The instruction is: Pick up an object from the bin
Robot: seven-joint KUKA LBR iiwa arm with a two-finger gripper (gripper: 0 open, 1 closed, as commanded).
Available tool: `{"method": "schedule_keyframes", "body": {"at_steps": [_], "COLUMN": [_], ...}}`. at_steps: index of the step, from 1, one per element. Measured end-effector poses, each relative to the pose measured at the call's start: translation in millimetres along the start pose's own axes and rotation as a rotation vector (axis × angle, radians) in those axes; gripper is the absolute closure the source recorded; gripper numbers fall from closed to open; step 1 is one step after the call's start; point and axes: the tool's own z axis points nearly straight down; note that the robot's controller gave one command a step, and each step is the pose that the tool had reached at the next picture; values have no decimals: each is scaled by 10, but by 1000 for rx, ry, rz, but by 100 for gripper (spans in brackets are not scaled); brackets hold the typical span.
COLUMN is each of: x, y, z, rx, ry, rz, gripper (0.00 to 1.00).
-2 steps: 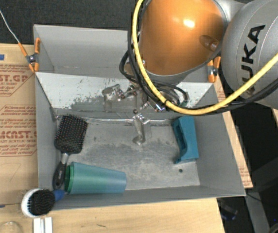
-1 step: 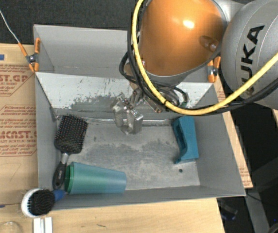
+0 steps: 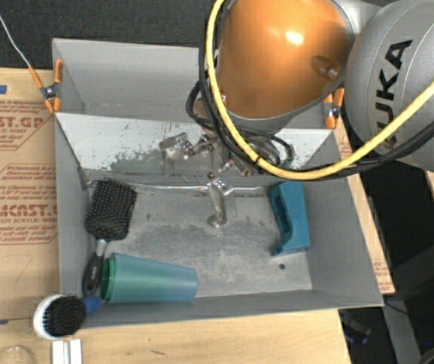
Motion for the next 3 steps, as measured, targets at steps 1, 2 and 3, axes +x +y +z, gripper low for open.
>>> {"method": "schedule_keyframes", "body": {"at_steps": [1, 2, 3], "x": [-138, -110, -110], "y": [561, 818, 803], "z": [-157, -148, -147], "rx": [-2, -4, -3], "ry": [-7, -11, -11], "rz": [-37, 15, 17], "gripper": [0, 0, 100]}}
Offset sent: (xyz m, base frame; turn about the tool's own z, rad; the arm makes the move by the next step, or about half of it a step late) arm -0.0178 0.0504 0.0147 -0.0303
